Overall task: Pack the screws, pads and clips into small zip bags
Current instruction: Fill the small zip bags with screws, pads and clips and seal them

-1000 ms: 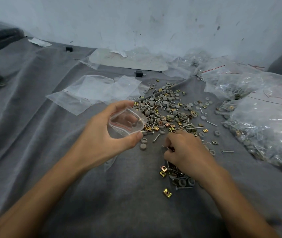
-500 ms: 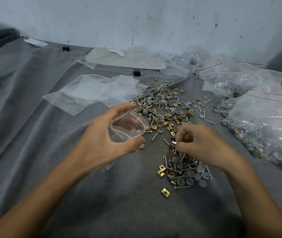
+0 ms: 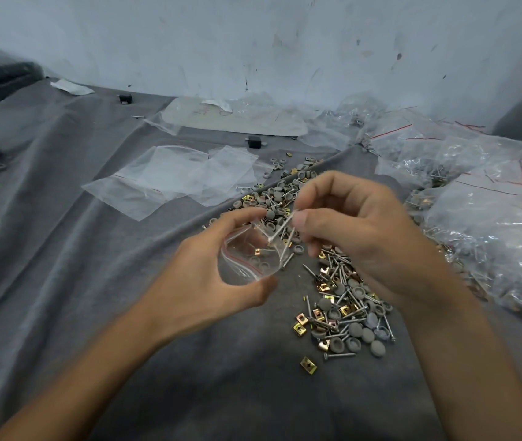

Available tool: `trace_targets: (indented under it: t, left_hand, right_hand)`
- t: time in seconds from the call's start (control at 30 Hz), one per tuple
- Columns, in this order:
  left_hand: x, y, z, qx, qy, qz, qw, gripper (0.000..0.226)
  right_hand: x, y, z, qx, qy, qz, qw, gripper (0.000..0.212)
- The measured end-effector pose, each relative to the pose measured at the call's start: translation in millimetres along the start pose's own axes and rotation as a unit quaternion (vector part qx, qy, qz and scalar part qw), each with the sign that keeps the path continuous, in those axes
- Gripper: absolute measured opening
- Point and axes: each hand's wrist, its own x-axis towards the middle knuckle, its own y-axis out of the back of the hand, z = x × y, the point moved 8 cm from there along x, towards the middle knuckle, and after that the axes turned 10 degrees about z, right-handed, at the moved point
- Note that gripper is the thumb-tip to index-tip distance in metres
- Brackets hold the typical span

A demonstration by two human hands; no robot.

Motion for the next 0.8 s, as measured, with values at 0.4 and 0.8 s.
trace_targets:
  t: [0.4, 0.8]
  left_hand:
    - [0, 4, 1, -0.003, -0.002, 0.009, 1.000, 0.074]
    - [0, 4, 1, 0.003, -0.004, 0.004, 1.000, 0.074]
  right_hand:
    - [10, 27, 14, -0.148, 0.060, 0.066, 0.985, 0.007]
    - [1, 82, 96, -0.657, -0.129, -0.018, 0.743, 0.049]
